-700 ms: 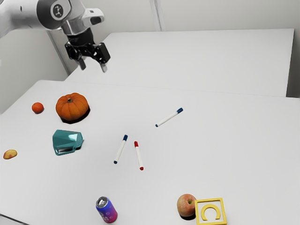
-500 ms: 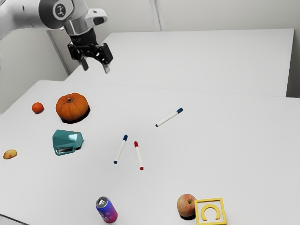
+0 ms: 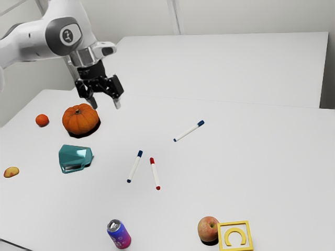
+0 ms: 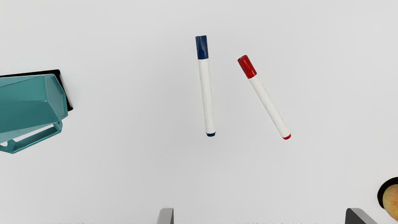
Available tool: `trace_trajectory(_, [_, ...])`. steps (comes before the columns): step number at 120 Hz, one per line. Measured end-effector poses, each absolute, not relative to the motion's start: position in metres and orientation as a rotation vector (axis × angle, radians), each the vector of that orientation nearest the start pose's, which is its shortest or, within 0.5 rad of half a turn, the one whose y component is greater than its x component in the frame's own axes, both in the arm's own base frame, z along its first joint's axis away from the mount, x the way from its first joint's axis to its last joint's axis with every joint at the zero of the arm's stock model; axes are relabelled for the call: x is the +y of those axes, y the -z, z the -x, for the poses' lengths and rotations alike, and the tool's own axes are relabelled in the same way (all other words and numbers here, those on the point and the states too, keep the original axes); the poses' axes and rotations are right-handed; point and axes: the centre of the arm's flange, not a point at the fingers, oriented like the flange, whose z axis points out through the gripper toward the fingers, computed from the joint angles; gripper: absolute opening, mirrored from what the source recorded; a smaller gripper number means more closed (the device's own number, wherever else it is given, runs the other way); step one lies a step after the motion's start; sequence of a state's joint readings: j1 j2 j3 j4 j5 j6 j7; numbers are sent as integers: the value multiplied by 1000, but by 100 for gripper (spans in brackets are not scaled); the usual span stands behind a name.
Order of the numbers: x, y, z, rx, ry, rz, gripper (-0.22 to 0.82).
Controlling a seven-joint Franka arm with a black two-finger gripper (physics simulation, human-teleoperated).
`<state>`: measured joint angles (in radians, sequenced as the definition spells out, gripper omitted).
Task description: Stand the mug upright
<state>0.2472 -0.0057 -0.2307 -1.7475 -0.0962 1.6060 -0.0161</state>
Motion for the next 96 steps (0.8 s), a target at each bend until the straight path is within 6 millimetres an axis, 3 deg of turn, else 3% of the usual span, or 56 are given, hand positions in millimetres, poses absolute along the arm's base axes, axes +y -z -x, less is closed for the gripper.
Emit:
trace_trajectory(29, [45, -502, -541, -95, -224, 3287, 60])
trace_trajectory(61, [111, -463, -541, -102, -144, 3410, 60])
trace_trajectory(71, [157, -452, -534, -193, -99, 3461, 60])
trace_trajectory(87, [275, -430, -495, -471, -9, 3501, 60])
trace_trajectory(96, [304, -416, -488, -490, 27, 3533, 60])
